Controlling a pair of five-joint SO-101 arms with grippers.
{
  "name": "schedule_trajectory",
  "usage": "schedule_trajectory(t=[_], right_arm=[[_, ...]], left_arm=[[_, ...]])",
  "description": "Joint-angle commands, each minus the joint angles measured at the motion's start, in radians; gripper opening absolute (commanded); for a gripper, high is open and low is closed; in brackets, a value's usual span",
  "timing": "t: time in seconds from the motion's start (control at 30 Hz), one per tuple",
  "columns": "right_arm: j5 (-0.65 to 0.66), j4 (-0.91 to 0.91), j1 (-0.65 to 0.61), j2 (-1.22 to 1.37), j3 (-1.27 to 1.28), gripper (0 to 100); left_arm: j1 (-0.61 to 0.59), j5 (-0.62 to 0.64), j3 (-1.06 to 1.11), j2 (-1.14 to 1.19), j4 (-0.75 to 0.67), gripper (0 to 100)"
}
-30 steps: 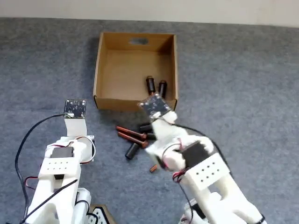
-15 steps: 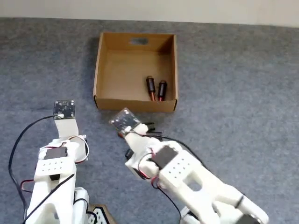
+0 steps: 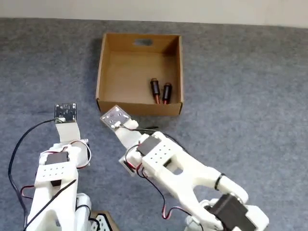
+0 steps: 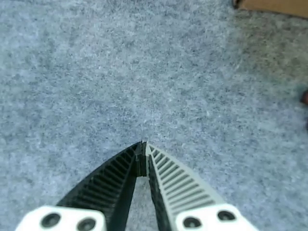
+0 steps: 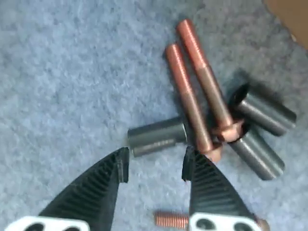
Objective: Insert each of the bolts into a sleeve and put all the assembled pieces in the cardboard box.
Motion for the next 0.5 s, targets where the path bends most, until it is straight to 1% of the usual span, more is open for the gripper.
schedule_trajectory(t=[0.0, 0.1, 0.47], right_arm=[[-0.005, -0.051, -0.002, 0.038, -0.047, 18.1], [-0.005, -0.077, 0.001, 0.074, -0.047, 18.1], [-0.005, -0.084, -0.001, 0.136, -0.048, 18.1]], left_arm=[[-0.016, -0.003, -0.012, -0.021, -0.014, 1], [-0.016, -0.003, -0.010, -0.021, -0.014, 1], [-0.015, -0.003, -0.008, -0.021, -0.014, 1]])
